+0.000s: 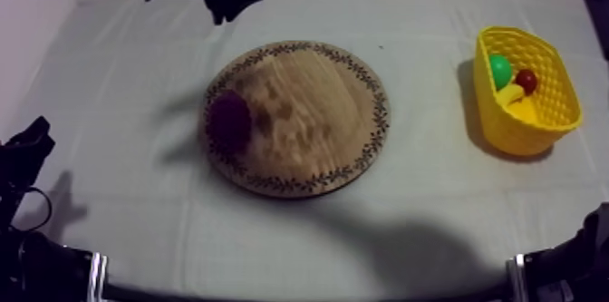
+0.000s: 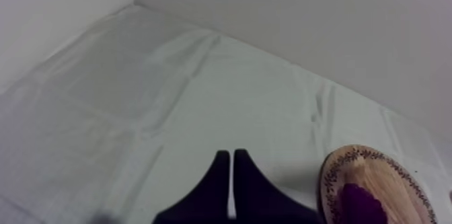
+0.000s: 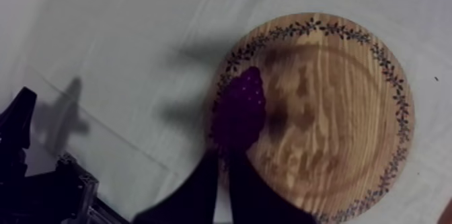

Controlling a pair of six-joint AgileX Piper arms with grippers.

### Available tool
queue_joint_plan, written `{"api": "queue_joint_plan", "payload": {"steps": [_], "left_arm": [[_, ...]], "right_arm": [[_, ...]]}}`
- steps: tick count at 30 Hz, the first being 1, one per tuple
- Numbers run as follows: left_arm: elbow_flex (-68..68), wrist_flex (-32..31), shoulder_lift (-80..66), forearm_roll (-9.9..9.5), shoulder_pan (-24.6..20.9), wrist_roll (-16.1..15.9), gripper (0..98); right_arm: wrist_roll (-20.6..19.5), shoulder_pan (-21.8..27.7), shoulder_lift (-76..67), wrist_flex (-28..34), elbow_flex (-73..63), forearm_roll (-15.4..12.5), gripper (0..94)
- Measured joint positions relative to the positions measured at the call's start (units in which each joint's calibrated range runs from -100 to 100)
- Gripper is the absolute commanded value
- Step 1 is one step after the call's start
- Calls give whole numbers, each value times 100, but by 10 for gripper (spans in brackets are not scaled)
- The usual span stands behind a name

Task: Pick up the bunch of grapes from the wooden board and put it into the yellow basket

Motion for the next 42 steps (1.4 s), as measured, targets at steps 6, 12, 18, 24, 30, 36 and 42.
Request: {"api": "queue_joint_plan", "payload": {"steps": [6,12,18,24,30,36,42], "left_arm": [[0,0,0,0,0,0,0],[0,0,0,0,0,0,0],[0,0,0,0,0,0,0],[0,0,0,0,0,0,0],[0,0,0,0,0,0,0],[0,0,0,0,0,0,0],[0,0,0,0,0,0,0]], "right_arm": [[6,-12,262,103,-256,19,487],[-78,33,354,96,-387,31,595],[-115,43,522,96,-421,12,612],[-162,23,871,96,-284,-97,622],[-191,11,1370,87,-294,-103,628],[-214,24,1907,80,-503,-124,627],[-229,34,2361,80,-822,-167,620]]}}
